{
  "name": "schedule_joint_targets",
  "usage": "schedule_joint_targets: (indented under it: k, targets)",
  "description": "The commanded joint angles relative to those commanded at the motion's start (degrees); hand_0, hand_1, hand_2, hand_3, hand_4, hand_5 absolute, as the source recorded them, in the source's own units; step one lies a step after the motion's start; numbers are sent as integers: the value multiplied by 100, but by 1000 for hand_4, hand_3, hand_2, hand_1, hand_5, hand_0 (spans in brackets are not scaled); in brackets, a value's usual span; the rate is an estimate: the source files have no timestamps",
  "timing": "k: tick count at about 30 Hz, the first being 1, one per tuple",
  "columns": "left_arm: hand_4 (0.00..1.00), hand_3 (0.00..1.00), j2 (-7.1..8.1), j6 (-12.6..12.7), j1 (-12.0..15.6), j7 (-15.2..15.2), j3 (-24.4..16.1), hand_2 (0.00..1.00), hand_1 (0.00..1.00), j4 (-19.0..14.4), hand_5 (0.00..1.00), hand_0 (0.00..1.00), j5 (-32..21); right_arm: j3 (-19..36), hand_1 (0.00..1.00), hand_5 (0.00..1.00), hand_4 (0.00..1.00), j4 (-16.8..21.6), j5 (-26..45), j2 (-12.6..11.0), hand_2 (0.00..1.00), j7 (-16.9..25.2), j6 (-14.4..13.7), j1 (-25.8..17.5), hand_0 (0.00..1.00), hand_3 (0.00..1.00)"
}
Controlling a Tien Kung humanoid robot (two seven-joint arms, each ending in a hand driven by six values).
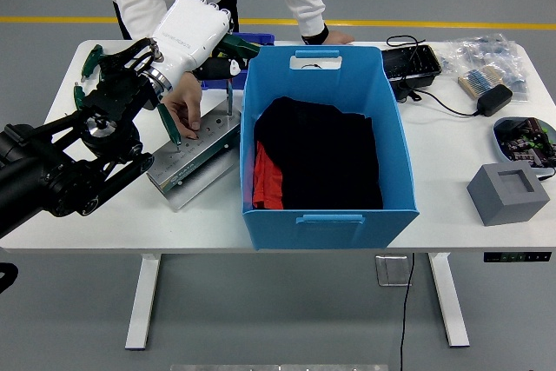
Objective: Lift tool from toolbox,place it in box,lift tool from toolbox,place it in box
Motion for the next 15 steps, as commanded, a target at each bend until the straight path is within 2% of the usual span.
schedule_joint_targets:
  k: [6,15]
  targets:
    - [607,53,47,92,129,117,91,62,51,-120,469,227,10,14,667,698,774,1,-34,3,723,-4,2,2,685,571]
    - [607,55,37,-5,237,91,82,62,53,-89,464,226,-183,4,667,698,773,0,-15,10,723,-2,1,0,682,571]
